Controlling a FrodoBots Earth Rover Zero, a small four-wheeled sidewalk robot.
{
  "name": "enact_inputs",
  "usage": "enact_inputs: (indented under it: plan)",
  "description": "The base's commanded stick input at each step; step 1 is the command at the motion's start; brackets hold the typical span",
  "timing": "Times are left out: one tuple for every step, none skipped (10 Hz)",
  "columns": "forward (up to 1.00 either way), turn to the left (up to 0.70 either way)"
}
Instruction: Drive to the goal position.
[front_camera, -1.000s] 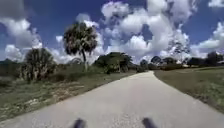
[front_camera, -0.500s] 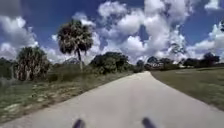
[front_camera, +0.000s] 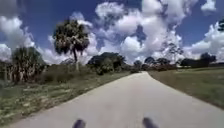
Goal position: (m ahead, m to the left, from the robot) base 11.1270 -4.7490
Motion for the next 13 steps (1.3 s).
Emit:
enact_inputs:
  plan:
    - [0.70,-0.15]
    - [0.70,-0.26]
    - [0.70,0.00]
    - [0.70,0.00]
    - [0.70,0.00]
    - [0.70,0.00]
    - [0.70,0.00]
    - [0.70,0.00]
    - [0.70,0.00]
    - [0.70,0.00]
    - [0.70,0.00]
    - [0.70,0.00]
    - [0.70,0.00]
